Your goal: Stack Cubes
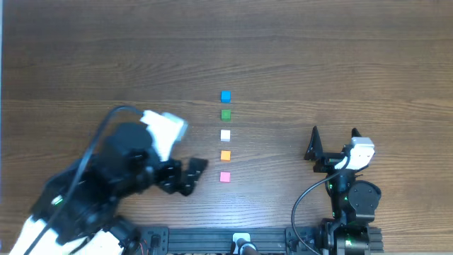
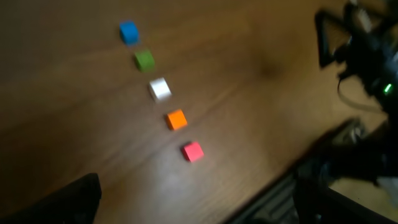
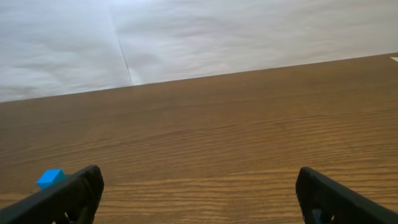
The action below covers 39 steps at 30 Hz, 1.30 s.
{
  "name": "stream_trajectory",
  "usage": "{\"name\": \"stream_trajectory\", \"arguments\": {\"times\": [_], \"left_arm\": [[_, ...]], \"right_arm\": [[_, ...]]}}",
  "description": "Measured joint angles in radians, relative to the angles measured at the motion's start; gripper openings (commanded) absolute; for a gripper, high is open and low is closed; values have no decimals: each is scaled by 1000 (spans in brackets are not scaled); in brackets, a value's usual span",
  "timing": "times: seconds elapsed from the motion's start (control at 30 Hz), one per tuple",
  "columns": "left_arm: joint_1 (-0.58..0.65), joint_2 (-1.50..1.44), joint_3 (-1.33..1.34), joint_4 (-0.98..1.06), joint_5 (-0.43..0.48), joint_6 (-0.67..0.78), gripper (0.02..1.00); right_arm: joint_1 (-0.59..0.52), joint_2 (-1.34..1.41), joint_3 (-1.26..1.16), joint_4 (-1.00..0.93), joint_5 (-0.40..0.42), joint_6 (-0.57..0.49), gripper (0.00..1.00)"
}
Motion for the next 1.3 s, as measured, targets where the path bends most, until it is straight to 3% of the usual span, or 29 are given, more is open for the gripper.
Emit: {"name": "stream_trajectory", "arguments": {"times": [0.1, 0.23, 0.53, 0.83, 1.3], "left_arm": [[-98, 91, 0, -4, 9, -48, 1000], [-190, 217, 0, -2, 97, -80, 1000], [-201, 517, 2, -7, 170, -163, 998], [-196, 692, 2, 23, 75, -380, 1000], [-204, 835, 2, 102, 2, -507, 1000]], "right_arm": [[0, 0, 0, 0, 0, 0, 993], [0, 0, 0, 0, 0, 0, 993], [0, 0, 0, 0, 0, 0, 991], [0, 0, 0, 0, 0, 0, 993], [0, 0, 0, 0, 0, -1, 991]]}}
